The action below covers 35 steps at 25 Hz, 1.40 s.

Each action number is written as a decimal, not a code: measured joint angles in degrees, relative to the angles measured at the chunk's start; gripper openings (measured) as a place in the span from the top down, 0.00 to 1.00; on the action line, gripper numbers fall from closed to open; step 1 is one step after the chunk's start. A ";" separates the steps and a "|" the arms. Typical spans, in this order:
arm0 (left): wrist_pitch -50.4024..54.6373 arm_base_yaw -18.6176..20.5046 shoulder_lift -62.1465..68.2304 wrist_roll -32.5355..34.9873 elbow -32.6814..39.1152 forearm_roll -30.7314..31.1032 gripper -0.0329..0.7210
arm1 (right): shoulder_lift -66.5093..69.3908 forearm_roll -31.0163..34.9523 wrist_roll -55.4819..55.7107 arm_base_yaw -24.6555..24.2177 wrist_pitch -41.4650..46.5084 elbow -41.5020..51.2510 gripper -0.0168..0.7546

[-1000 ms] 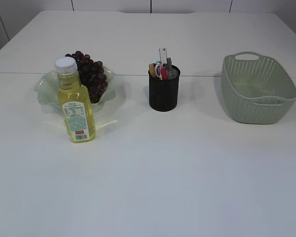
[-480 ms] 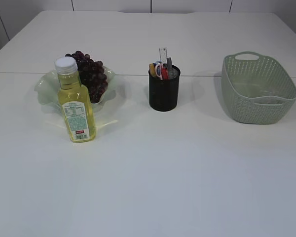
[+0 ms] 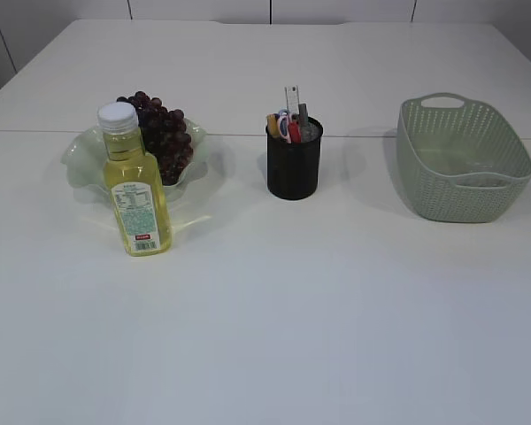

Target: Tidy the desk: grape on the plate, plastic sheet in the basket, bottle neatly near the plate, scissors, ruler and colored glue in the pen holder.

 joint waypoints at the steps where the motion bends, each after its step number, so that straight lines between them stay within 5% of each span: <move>1: 0.00 0.00 0.00 0.00 0.00 0.00 0.38 | 0.00 0.00 0.00 0.00 0.00 0.00 0.37; 35: -0.14 -0.39 0.00 0.00 0.00 0.00 0.41 | -2.87 0.00 -0.03 0.00 0.00 0.10 0.37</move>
